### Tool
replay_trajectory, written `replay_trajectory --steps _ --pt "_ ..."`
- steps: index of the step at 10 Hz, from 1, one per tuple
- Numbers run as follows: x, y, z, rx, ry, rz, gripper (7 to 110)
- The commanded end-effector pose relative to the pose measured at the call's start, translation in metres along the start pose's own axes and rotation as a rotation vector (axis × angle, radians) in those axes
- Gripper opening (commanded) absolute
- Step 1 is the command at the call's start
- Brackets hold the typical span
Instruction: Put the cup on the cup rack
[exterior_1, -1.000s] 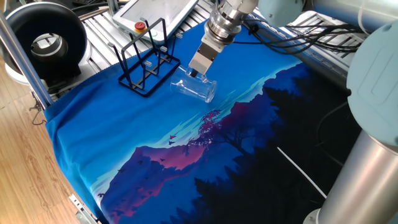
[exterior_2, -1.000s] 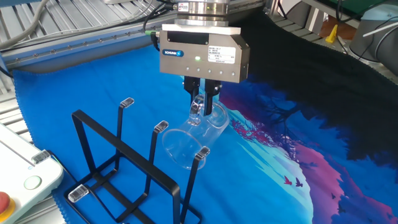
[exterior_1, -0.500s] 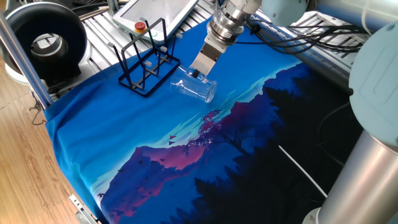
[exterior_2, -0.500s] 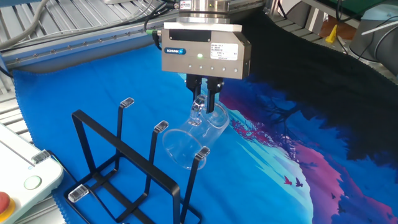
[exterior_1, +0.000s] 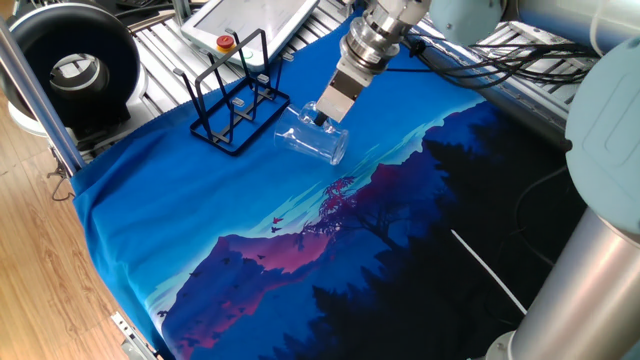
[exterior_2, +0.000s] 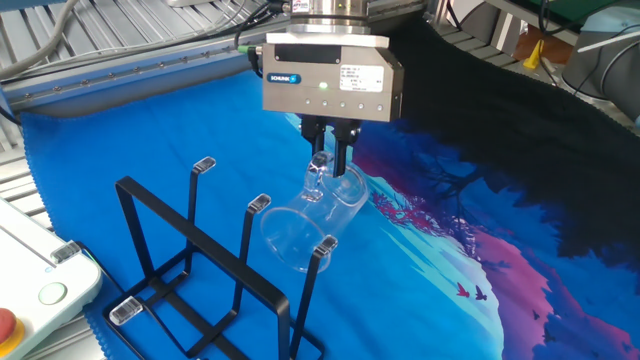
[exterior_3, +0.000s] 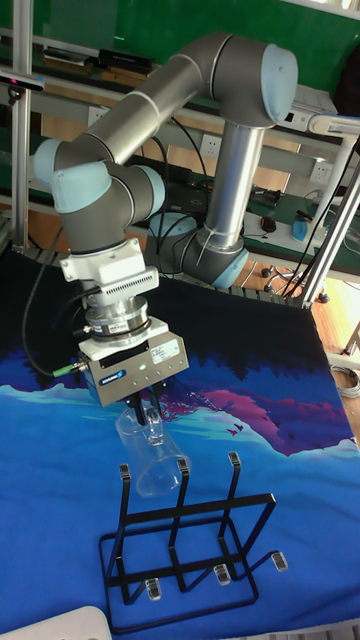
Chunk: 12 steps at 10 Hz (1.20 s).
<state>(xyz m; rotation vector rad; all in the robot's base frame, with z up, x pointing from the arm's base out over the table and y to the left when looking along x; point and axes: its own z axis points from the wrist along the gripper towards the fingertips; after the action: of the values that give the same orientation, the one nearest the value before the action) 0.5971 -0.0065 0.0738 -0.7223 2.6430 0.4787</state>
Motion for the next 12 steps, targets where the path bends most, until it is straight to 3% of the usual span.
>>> replay_trajectory --steps 1,7,12 --pt "-0.011 0.004 -0.004 -0.025 -0.063 0.001 22" --pt "-0.008 -0.001 -0.003 -0.021 -0.103 -0.035 22" --pt "-0.021 0.003 -0.002 -0.04 -0.171 -0.043 22"
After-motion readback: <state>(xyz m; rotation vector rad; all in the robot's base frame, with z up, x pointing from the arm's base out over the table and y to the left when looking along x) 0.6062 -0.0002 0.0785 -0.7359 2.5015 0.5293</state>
